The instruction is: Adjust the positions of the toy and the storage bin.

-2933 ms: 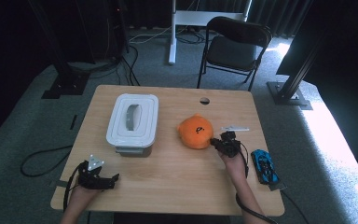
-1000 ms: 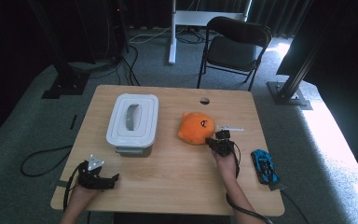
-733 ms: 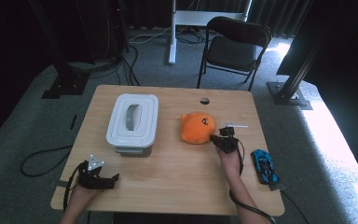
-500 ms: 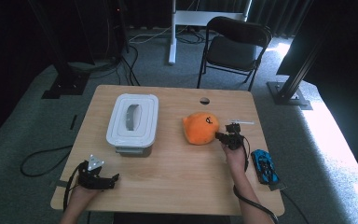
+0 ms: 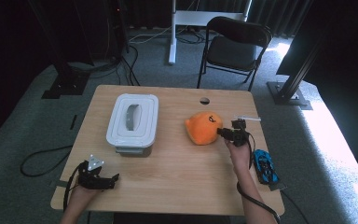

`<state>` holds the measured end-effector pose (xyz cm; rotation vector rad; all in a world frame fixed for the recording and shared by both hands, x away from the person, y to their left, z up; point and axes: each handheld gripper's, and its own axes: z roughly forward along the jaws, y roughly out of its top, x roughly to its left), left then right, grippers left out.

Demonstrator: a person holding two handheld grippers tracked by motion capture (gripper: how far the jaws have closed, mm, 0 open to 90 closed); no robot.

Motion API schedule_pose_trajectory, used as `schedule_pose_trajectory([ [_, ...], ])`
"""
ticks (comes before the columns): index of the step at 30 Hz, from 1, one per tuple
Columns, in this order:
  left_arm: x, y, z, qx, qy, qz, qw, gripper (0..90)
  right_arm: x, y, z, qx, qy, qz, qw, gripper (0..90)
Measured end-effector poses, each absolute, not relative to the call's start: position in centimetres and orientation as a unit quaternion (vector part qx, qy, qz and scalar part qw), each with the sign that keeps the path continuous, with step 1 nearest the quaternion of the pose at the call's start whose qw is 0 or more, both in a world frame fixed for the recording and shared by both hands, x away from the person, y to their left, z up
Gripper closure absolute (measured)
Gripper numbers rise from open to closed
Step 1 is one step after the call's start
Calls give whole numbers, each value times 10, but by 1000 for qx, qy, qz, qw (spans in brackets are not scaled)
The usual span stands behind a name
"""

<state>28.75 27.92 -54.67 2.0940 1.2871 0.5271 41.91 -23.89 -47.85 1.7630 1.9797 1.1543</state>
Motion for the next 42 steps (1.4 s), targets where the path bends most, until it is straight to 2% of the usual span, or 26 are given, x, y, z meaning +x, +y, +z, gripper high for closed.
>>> schedule_pose_trajectory([
  [2,287,279,-547,792,487,199,309,2,412,-236,-474,594,683,406,127,595],
  [4,288,279,-547,792,487,199,309,3,400,-227,-468,583,689,410,135,594],
  [11,287,279,-547,792,487,199,309,3,373,-189,-478,544,724,417,82,571],
  [17,287,279,-547,792,487,199,309,2,379,-171,-500,555,727,400,60,553],
  [21,288,279,-547,792,487,199,309,3,384,-166,-504,560,729,387,69,554],
  [24,288,279,-547,792,487,199,309,2,389,-166,-505,570,716,395,74,660],
  [26,287,279,-547,792,487,199,309,3,390,-167,-505,577,713,389,87,817],
  [28,288,279,-547,792,487,199,309,3,391,-168,-505,574,718,384,86,900],
  [35,287,279,-547,792,487,199,309,3,385,-180,-505,581,712,386,82,900],
  [36,287,279,-547,792,487,199,309,3,384,-183,-504,583,708,388,86,896],
  [40,287,279,-547,792,487,199,309,3,383,-199,-502,597,688,399,107,612],
  [42,287,279,-547,792,487,199,309,3,384,-209,-500,610,673,404,110,511],
])
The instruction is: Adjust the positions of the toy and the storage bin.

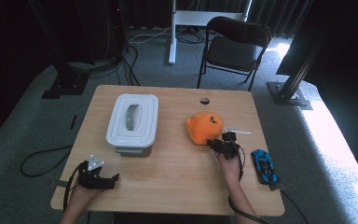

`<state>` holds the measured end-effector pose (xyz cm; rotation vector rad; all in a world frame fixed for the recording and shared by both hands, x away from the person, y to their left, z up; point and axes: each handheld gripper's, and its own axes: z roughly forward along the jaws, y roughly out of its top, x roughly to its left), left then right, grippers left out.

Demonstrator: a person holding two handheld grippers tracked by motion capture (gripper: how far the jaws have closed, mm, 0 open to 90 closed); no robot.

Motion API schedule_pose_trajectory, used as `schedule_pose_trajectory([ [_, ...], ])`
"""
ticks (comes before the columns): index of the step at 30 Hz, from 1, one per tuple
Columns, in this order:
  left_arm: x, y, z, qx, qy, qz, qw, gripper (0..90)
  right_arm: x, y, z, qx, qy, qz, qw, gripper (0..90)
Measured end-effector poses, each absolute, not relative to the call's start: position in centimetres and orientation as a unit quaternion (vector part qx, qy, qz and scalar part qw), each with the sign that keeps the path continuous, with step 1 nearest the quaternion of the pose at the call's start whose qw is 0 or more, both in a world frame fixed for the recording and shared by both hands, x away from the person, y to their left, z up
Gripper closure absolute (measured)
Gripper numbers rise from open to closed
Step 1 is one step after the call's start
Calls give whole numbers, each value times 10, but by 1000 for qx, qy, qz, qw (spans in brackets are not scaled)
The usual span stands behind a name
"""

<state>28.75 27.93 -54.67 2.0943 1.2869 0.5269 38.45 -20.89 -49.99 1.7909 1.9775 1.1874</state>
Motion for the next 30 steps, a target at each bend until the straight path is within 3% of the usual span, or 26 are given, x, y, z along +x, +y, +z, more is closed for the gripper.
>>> schedule_pose_trajectory([
  [3,288,279,-547,792,487,199,309,3,387,-217,-497,617,664,409,107,417],
  [8,287,279,-547,792,487,199,309,3,394,-213,-500,621,665,403,95,395],
  [12,288,279,-547,792,487,199,309,3,400,-210,-506,622,670,392,102,529],
  [14,287,279,-547,792,487,199,309,3,401,-211,-506,624,666,393,108,646],
  [15,287,279,-547,792,487,199,309,3,401,-211,-506,624,666,393,108,646],
  [17,288,279,-547,792,487,199,309,3,400,-214,-504,626,665,391,113,851],
  [18,288,279,-547,792,487,199,309,3,399,-215,-503,624,666,392,114,877],
  [30,287,279,-547,792,487,199,309,3,382,-229,-497,604,690,382,119,894],
])
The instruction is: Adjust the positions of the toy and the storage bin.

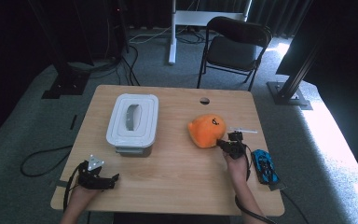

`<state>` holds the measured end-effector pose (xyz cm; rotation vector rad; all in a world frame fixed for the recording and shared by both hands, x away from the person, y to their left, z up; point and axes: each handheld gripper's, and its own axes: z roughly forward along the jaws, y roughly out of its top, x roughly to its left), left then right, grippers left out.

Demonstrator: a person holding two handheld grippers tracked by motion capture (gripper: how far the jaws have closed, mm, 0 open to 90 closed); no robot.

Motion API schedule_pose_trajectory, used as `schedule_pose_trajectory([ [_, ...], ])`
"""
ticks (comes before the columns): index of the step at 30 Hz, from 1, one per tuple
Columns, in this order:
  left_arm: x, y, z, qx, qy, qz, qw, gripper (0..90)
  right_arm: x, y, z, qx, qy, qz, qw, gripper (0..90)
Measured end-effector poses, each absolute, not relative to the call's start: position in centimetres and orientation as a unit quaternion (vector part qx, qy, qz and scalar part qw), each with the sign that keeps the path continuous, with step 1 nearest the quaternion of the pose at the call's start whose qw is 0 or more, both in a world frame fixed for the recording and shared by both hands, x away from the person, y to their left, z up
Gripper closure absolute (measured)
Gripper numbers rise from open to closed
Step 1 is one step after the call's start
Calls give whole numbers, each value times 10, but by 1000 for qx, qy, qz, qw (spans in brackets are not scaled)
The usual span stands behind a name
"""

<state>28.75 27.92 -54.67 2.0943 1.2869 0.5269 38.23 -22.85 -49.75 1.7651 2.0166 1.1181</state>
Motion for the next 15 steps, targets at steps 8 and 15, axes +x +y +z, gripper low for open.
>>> schedule_pose_trajectory([
  [8,288,279,-547,792,487,199,309,2,397,-265,-499,636,664,375,121,892],
  [15,288,279,-547,792,487,199,309,3,417,-268,-494,635,671,356,140,892],
])
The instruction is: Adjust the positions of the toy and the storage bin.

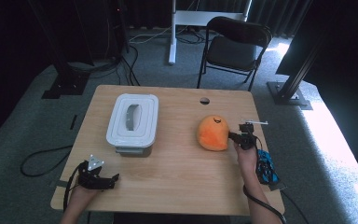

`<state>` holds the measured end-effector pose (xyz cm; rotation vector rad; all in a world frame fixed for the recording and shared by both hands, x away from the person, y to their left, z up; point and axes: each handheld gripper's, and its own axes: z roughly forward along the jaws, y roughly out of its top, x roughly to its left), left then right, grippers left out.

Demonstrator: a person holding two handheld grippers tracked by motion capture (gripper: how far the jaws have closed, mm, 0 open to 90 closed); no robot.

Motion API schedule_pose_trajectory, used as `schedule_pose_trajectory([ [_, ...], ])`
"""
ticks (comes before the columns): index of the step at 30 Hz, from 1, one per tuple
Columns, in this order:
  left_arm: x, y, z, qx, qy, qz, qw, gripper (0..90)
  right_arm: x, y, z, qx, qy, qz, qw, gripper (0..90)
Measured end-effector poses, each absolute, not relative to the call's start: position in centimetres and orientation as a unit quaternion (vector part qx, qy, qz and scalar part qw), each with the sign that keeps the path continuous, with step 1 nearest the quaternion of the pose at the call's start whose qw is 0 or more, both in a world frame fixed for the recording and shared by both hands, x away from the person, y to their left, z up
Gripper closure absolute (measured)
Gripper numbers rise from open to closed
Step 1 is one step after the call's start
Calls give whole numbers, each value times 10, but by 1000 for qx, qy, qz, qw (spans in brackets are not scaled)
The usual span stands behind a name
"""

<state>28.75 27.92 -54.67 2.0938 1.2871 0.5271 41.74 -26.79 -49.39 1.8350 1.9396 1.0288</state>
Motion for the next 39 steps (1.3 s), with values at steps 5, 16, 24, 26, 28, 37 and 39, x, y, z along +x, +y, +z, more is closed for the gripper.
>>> schedule_pose_trajectory([
  [5,287,279,-547,792,487,199,309,3,430,-269,-492,634,674,349,147,893],
  [16,288,279,-547,792,487,199,309,3,418,-265,-465,605,675,389,160,654],
  [24,287,279,-547,792,487,199,309,3,400,-242,-456,572,697,403,158,424],
  [26,287,279,-547,792,487,199,309,2,401,-236,-461,573,699,397,160,406],
  [28,287,279,-547,792,487,199,309,3,404,-233,-467,577,698,397,149,358],
  [37,287,279,-547,792,487,199,309,3,407,-215,-483,549,733,367,163,204],
  [39,287,279,-547,792,487,199,309,2,407,-211,-484,542,745,353,164,204],
])
